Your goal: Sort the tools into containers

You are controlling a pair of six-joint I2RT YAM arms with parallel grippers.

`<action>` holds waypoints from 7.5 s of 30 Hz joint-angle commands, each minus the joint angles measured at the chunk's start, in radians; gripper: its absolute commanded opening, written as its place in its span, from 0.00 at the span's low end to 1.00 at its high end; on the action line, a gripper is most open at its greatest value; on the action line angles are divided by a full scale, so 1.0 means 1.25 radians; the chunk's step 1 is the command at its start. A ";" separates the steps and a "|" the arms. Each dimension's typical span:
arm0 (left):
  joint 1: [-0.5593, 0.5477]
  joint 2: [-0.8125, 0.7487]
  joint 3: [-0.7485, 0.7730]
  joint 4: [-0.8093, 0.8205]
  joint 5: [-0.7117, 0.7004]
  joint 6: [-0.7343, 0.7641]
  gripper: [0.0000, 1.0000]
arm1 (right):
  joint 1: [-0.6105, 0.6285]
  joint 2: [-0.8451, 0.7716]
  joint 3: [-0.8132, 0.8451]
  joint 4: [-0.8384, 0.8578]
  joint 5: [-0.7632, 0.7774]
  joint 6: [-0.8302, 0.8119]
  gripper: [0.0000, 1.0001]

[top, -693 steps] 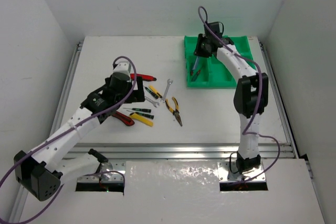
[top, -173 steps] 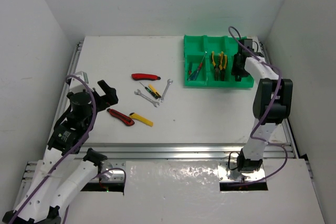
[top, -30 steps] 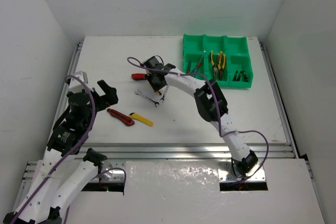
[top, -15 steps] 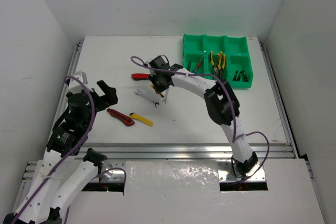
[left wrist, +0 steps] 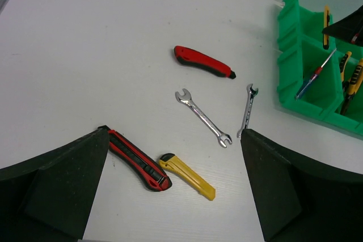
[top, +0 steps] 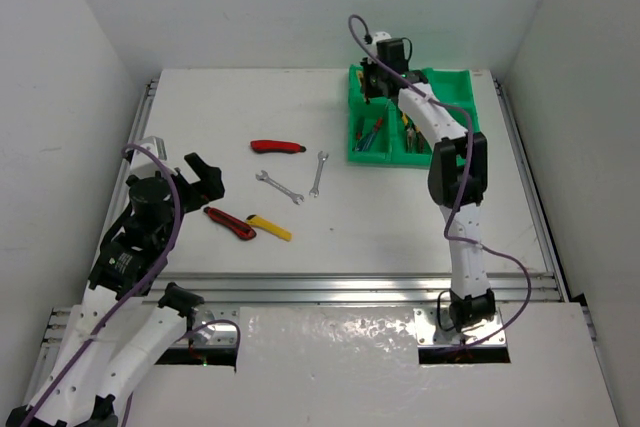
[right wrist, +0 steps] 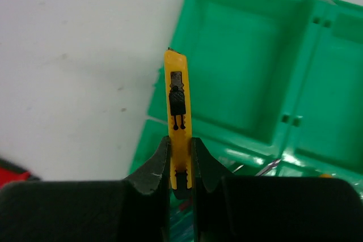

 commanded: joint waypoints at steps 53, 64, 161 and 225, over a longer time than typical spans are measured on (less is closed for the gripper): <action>0.075 -0.091 0.007 0.011 -0.089 -0.032 1.00 | 0.575 -0.098 -0.398 -0.068 0.033 -0.001 0.57; 0.073 -0.052 0.002 0.011 -0.072 -0.028 1.00 | 0.575 -0.013 -0.390 -0.092 -0.035 -0.013 0.44; 0.104 0.731 -0.148 0.183 0.012 -0.455 0.61 | 0.338 -1.063 -1.202 0.025 -0.061 0.242 0.99; -0.389 0.076 0.086 -0.201 -0.258 -0.210 0.97 | -0.155 -0.165 -0.093 -0.018 -0.027 0.176 0.00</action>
